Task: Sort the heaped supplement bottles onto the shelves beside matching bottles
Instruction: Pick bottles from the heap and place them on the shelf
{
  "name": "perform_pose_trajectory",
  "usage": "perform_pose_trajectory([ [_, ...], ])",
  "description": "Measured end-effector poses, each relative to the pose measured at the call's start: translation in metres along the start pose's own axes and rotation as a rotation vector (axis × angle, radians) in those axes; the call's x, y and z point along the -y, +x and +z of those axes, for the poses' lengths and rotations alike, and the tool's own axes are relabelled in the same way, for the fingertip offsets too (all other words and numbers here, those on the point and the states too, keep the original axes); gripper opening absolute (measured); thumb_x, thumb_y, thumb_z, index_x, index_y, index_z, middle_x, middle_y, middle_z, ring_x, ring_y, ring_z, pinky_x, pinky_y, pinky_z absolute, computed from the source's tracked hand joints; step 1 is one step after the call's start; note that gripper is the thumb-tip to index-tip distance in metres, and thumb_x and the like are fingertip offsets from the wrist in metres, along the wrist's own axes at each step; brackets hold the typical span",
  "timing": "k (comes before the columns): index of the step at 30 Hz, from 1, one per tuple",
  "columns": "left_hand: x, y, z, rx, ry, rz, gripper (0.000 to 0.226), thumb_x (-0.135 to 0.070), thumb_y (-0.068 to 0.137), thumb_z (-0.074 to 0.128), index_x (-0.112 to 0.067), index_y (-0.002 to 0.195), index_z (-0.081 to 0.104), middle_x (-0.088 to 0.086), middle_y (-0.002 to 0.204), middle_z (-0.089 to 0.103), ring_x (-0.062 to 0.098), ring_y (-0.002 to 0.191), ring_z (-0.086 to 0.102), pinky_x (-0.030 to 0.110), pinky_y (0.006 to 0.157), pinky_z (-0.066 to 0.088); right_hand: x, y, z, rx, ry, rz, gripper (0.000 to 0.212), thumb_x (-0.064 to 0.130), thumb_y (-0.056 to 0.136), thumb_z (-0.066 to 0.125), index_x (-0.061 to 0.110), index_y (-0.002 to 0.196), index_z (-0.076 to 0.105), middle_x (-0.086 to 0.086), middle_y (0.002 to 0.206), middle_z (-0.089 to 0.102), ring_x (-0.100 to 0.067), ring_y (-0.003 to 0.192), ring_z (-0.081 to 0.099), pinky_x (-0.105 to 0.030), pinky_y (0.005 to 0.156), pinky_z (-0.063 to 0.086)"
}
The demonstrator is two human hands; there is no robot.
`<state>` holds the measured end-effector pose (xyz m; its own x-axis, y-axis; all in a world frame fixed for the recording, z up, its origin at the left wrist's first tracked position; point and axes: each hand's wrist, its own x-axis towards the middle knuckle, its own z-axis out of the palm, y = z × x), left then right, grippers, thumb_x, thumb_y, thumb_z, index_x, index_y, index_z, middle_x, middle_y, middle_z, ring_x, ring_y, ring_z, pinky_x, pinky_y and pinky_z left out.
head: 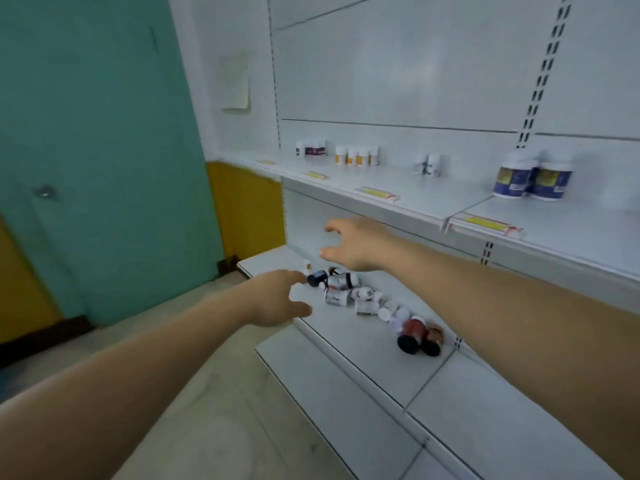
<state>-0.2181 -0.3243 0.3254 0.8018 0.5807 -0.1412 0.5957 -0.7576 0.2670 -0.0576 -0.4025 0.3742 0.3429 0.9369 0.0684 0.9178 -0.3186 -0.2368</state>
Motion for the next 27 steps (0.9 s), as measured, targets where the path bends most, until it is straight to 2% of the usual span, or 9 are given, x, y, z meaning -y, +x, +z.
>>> perform_pose_trajectory([
  [3, 0.042, 0.033, 0.026, 0.045, -0.036, -0.031, 0.066, -0.045, 0.089, 0.059, -0.024, 0.145, 0.032, 0.001, 0.15, 0.035, 0.02, 0.132, 0.039, 0.032, 0.106, 0.034, -0.013, 0.037, 0.047, 0.074, 0.007, 0.082, 0.057, 0.047, 0.092, 0.053, 0.022, 0.142, 0.04, -0.008, 0.14, 0.047, -0.028, 0.12, 0.049, -0.038, 0.097, 0.043],
  [6, 0.074, 0.082, 0.05, 0.1, -0.053, -0.028, 0.068, -0.045, 0.089, 0.058, -0.022, 0.146, 0.03, 0.001, 0.152, 0.03, 0.02, 0.137, 0.032, 0.03, 0.109, 0.028, -0.042, 0.076, 0.09, 0.119, 0.032, 0.172, 0.049, 0.047, 0.089, 0.055, 0.02, 0.13, 0.05, -0.008, 0.129, 0.055, -0.026, 0.109, 0.054, -0.034, 0.086, 0.046],
  [9, 0.101, 0.14, 0.067, 0.172, -0.024, -0.016, 0.068, -0.047, 0.091, 0.055, -0.022, 0.148, 0.027, 0.0, 0.154, 0.026, 0.019, 0.138, 0.031, 0.03, 0.109, 0.027, -0.076, 0.123, 0.131, 0.146, 0.081, 0.247, 0.051, 0.046, 0.086, 0.059, 0.021, 0.13, 0.051, -0.007, 0.127, 0.057, -0.025, 0.109, 0.055, -0.027, 0.076, 0.039],
  [11, 0.119, 0.181, 0.072, 0.214, -0.029, -0.013, 0.068, -0.047, 0.091, 0.054, -0.023, 0.148, 0.025, 0.0, 0.155, 0.025, 0.02, 0.137, 0.032, 0.03, 0.11, 0.028, -0.097, 0.158, 0.153, 0.16, 0.122, 0.299, 0.055, 0.046, 0.087, 0.059, 0.02, 0.135, 0.047, -0.007, 0.13, 0.055, -0.025, 0.111, 0.054, -0.026, 0.076, 0.036],
  [15, 0.154, 0.252, 0.075, 0.262, -0.058, -0.025, 0.068, -0.045, 0.092, 0.054, -0.021, 0.148, 0.025, 0.003, 0.155, 0.024, 0.021, 0.137, 0.032, 0.03, 0.11, 0.028, -0.125, 0.213, 0.183, 0.198, 0.225, 0.388, 0.048, 0.032, 0.092, 0.057, 0.018, 0.137, 0.047, -0.006, 0.13, 0.056, -0.019, 0.103, 0.053, -0.021, 0.074, 0.033],
  [19, 0.184, 0.318, 0.076, 0.318, -0.065, -0.003, 0.069, -0.045, 0.091, 0.055, -0.021, 0.148, 0.025, 0.004, 0.155, 0.023, 0.022, 0.137, 0.032, 0.033, 0.112, 0.028, -0.143, 0.255, 0.209, 0.204, 0.243, 0.48, 0.051, 0.034, 0.089, 0.061, 0.013, 0.134, 0.048, -0.01, 0.131, 0.056, -0.026, 0.112, 0.055, -0.025, 0.078, 0.039],
  [24, 0.214, 0.406, 0.085, 0.377, -0.012, 0.099, 0.072, -0.046, 0.09, 0.056, -0.021, 0.149, 0.024, 0.004, 0.156, 0.02, 0.023, 0.14, 0.026, 0.033, 0.114, 0.023, -0.153, 0.295, 0.248, 0.206, 0.274, 0.631, 0.051, 0.035, 0.088, 0.062, 0.012, 0.132, 0.05, -0.012, 0.129, 0.057, -0.027, 0.11, 0.058, -0.032, 0.087, 0.049],
  [27, 0.231, 0.456, 0.093, 0.416, 0.015, 0.198, 0.07, -0.041, 0.09, 0.058, -0.018, 0.148, 0.026, 0.006, 0.155, 0.023, 0.023, 0.139, 0.028, 0.031, 0.111, 0.023, -0.15, 0.315, 0.27, 0.214, 0.261, 0.719, 0.05, 0.032, 0.091, 0.058, 0.011, 0.135, 0.047, -0.014, 0.133, 0.054, -0.028, 0.117, 0.055, -0.03, 0.09, 0.045],
])
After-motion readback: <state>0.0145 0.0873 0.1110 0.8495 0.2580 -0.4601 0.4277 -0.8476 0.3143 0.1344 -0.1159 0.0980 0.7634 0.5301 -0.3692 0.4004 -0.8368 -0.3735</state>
